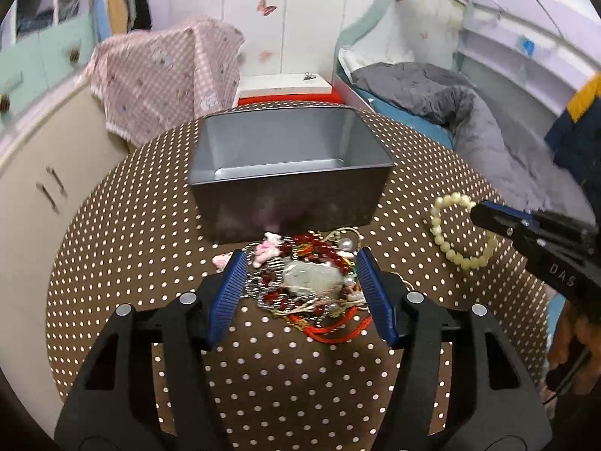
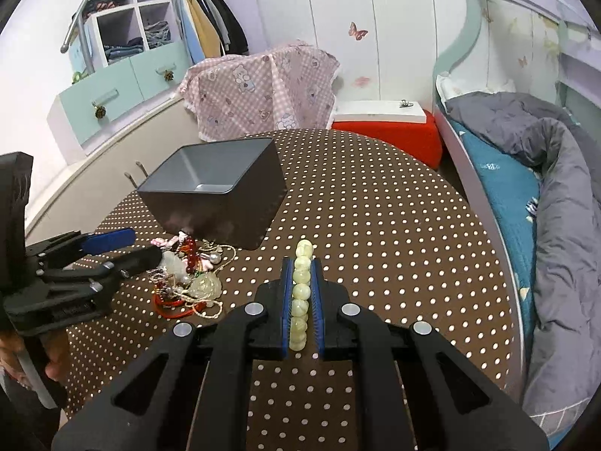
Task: Organize jewelry
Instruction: 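Carry the pearl bracelet over the metal box and open the right tool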
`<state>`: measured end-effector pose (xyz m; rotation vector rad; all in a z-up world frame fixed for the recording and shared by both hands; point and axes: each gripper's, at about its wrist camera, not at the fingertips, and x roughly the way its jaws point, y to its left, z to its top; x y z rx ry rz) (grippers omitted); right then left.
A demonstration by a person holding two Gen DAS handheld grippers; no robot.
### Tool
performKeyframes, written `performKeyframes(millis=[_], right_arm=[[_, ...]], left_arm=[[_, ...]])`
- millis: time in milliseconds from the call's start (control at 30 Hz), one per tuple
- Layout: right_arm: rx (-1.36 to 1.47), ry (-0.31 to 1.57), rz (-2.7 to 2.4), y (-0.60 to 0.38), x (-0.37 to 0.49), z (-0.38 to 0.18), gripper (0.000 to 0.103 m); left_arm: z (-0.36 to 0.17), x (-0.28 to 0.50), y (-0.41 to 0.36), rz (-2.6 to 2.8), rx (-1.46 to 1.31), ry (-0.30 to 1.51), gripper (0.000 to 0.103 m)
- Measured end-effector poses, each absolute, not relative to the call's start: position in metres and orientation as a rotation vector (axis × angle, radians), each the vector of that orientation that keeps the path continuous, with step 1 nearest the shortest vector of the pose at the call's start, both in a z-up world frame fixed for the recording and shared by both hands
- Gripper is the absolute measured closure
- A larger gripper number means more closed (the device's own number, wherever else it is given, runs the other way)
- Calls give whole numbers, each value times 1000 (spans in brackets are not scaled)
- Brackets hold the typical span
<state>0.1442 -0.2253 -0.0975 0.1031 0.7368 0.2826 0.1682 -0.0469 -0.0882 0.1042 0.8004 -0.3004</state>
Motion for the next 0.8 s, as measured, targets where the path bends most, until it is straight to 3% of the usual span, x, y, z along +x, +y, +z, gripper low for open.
performKeyframes(millis=[433, 500, 567, 800], right_arm=[[136, 751, 326, -228, 140, -106, 95], [137, 755, 327, -228, 141, -107, 95], [136, 757, 329, -228, 141, -108, 95], [138, 769, 327, -228, 144, -110, 95]], left_arm=[[-98, 172, -10, -216, 54, 840, 43], [-99, 174, -12, -218, 59, 845, 49], [-103, 179, -13, -211, 74, 860, 62], [-112, 186, -11, -240, 59, 897, 62]])
